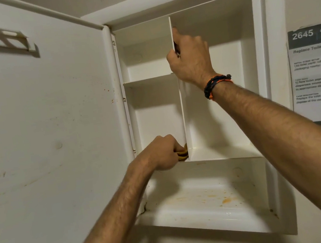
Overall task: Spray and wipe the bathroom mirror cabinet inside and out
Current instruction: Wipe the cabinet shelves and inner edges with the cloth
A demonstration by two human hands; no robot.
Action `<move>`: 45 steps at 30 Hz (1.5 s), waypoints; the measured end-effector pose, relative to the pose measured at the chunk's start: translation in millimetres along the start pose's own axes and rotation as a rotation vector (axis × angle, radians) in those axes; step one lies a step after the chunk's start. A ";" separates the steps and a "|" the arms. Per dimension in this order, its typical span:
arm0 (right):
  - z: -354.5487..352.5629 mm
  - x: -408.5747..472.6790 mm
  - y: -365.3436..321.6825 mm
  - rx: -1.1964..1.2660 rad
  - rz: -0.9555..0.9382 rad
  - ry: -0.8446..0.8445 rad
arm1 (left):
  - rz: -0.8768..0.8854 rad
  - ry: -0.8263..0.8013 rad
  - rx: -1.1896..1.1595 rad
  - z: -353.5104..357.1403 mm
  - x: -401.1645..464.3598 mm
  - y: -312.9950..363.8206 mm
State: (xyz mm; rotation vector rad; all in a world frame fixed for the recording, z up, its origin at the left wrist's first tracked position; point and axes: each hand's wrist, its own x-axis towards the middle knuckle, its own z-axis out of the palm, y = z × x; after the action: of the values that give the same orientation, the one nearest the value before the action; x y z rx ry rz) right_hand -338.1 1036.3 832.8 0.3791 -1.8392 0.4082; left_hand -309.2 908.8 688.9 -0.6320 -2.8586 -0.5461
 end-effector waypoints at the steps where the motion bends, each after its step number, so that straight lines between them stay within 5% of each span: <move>1: 0.8 -0.2 0.4 -0.007 -0.006 0.004 | 0.013 -0.008 -0.010 -1.4 -4.7 -4.3; 8: -2.5 -1.2 0.4 0.009 0.007 -0.005 | 0.054 0.013 -0.111 -8.3 -33.9 -29.5; 12: -3.3 -1.9 -1.2 0.026 0.015 -0.027 | -0.122 0.379 -0.531 -11.4 -37.7 -44.7; 17: -1.7 -3.5 -2.0 0.008 0.017 -0.025 | -0.362 0.738 -0.628 -2.6 -9.6 -25.5; 24: 1.1 -3.8 1.3 0.011 -0.013 -0.003 | -0.426 1.019 -0.846 -19.5 23.6 -1.4; 27: 4.1 -4.8 1.9 0.021 -0.012 0.017 | -0.304 1.157 -0.730 -16.8 23.9 3.9; 29: 5.6 -4.7 2.5 0.025 -0.005 0.023 | -0.145 1.111 -0.412 -2.6 25.8 -1.5; 32: 6.1 -4.4 3.4 0.025 -0.008 0.032 | -0.098 0.694 0.189 23.3 29.7 -20.2; 34: 6.1 -4.6 3.3 0.032 -0.008 0.035 | -0.142 0.491 0.392 33.5 29.9 -30.5; 40: 4.9 -4.0 -0.1 0.028 0.013 0.029 | -0.015 0.349 0.325 21.7 16.7 -43.8; 45: -1.6 -0.8 -0.4 0.038 0.029 0.003 | -0.080 0.134 0.366 8.4 20.2 -31.0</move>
State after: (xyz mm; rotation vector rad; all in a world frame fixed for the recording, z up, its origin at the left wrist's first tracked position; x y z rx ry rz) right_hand -336.4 1036.7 832.5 0.3778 -1.8382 0.4637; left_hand -341.4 893.5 676.1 -0.4025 -2.7600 -0.0640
